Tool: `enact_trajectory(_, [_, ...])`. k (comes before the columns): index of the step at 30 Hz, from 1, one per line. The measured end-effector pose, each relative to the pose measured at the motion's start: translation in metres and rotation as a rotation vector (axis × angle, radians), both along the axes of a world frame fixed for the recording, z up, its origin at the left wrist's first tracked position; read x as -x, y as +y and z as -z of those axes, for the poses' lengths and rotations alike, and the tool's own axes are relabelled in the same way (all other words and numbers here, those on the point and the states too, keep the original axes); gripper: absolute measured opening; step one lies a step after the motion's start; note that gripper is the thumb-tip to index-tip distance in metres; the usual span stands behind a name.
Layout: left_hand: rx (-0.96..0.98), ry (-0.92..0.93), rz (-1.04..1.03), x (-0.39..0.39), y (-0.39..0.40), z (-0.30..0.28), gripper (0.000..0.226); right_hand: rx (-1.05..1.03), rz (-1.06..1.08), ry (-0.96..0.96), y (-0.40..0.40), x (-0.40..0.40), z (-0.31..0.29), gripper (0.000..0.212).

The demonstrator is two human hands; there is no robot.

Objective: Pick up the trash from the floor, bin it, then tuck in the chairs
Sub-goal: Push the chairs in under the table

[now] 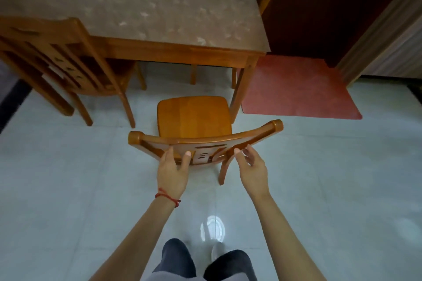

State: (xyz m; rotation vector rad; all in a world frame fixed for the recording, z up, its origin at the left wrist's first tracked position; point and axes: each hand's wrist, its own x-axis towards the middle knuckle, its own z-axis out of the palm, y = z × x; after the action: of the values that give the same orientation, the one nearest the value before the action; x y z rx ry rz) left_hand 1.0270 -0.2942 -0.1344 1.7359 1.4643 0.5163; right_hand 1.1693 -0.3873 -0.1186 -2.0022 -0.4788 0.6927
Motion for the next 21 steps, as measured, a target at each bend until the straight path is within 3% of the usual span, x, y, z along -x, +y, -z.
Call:
enact_trajectory(4, [0.079, -0.134, -0.199, -0.014, 0.004, -0.007, 0.036, -0.075, 0.034, 0.103, 0.015, -0.018, 0.005, 0.017])
enact_trajectory(10, [0.117, -0.237, -0.438, -0.037, 0.012, -0.01, 0.04, -0.026, 0.076, 0.071, 0.033, -0.048, 0.007, 0.031])
enact_trajectory(21, [0.046, -0.228, -0.547, -0.053, 0.028, -0.008, 0.024, -0.041, 0.032, 0.032, 0.049, -0.067, 0.019, 0.03])
